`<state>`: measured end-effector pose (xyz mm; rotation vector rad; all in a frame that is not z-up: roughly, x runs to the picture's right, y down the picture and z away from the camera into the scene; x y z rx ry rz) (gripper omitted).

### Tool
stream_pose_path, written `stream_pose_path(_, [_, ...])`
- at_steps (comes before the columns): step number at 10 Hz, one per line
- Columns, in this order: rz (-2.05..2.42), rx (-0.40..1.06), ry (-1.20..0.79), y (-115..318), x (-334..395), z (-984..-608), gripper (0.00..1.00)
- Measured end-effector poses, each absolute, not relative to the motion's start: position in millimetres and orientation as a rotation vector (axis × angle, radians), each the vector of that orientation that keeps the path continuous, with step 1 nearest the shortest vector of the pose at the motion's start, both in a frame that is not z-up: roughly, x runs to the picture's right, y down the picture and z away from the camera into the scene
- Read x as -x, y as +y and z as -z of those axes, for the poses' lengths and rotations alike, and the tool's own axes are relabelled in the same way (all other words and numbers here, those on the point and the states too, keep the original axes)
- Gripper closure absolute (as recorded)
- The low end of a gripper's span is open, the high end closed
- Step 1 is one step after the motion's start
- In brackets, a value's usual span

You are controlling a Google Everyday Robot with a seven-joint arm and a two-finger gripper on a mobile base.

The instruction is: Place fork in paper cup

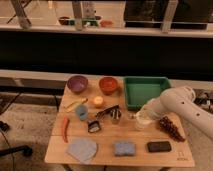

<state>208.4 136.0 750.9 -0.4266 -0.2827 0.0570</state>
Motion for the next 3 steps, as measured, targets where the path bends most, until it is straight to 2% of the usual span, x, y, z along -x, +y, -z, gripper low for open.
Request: stream_pose_path(3, [-0.066,0.434,-0.277,137.9,-212.3,-759.7,1.00])
